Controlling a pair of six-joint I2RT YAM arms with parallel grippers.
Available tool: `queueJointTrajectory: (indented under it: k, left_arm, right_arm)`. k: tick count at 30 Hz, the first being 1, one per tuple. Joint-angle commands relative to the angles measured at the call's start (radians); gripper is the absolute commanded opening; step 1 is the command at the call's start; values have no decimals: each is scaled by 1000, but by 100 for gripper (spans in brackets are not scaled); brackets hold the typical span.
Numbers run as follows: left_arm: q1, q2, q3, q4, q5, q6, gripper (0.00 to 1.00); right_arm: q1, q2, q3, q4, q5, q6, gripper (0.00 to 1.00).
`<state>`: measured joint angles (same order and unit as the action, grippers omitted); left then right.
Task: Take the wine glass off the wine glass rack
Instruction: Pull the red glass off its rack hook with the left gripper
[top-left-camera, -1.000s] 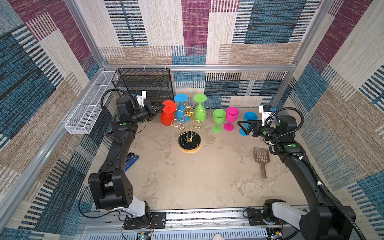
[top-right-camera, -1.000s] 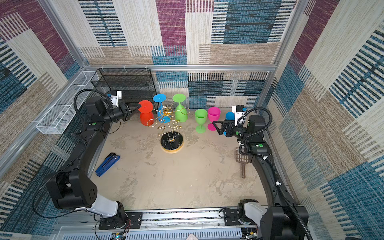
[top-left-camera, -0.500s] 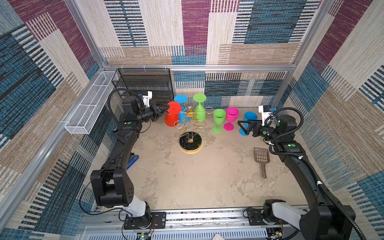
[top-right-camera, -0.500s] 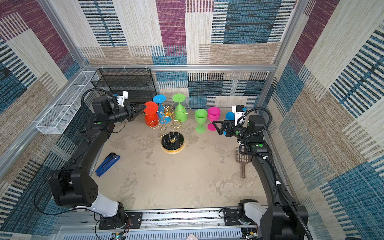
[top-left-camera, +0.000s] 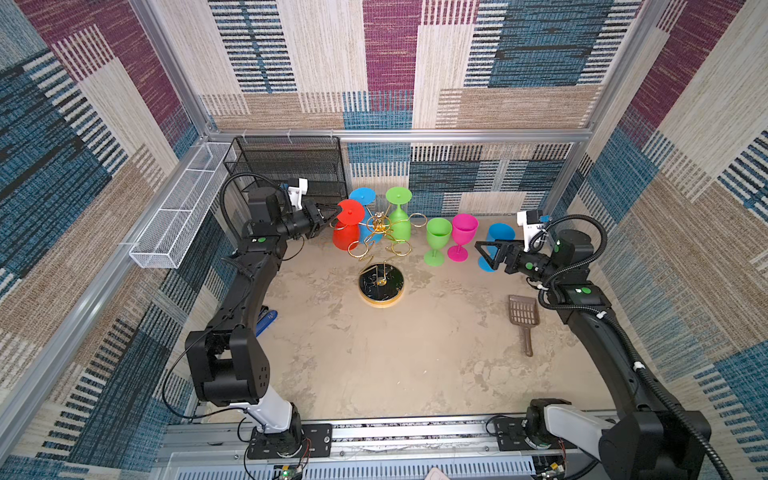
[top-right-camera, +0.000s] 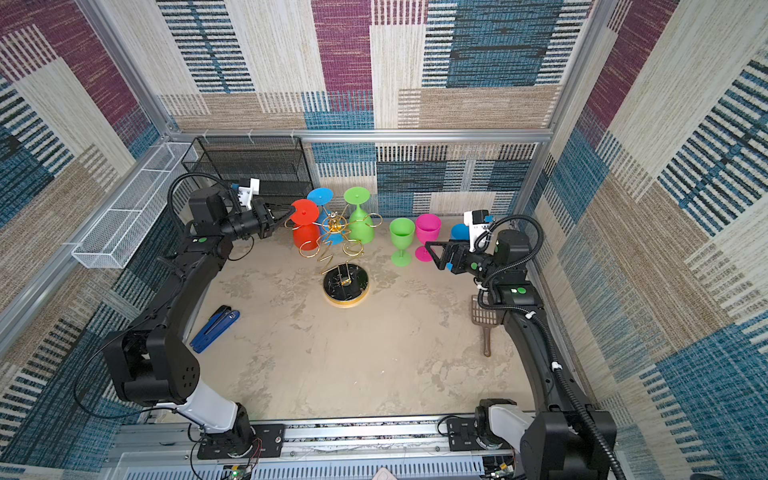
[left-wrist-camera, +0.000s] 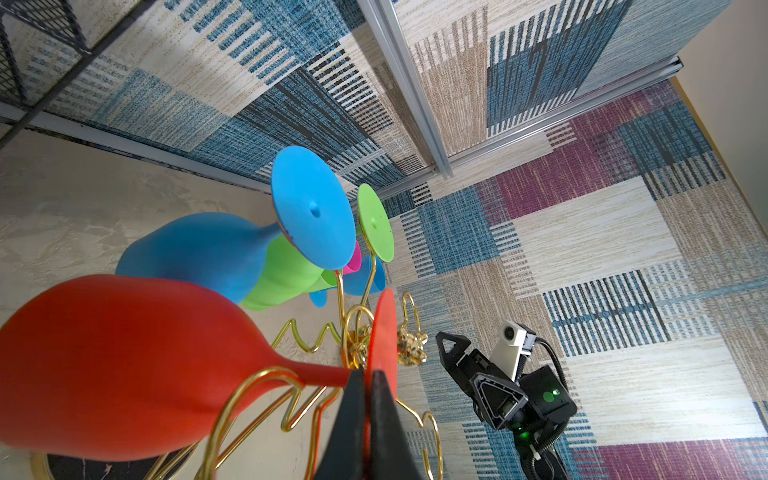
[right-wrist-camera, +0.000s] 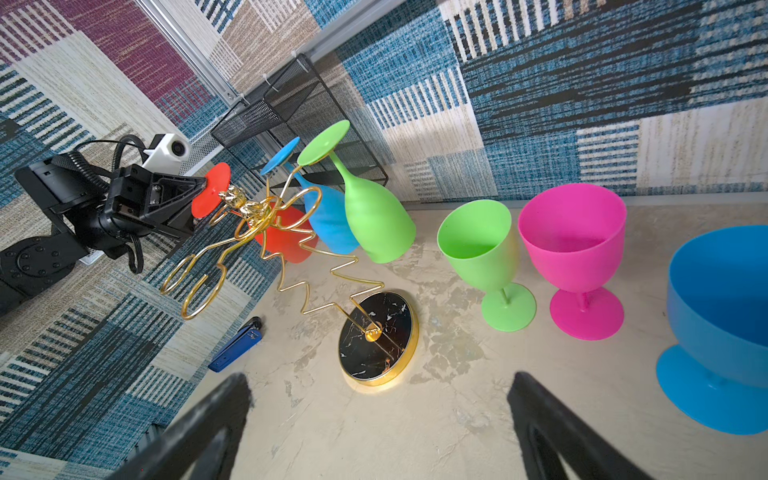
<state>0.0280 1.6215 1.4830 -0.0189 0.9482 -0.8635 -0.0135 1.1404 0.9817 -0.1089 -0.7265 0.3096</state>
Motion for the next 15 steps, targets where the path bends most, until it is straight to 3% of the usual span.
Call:
queueJointTrajectory:
  k: [1,15]
  left_arm:
    - [-1,6,19,19,-5,7,0]
    - [20,18,29,15,-43,20,0]
  right_arm:
    - [0,-2,-2,41,-12,6,99]
    - [0,-5,-11,34,-6,-4,99]
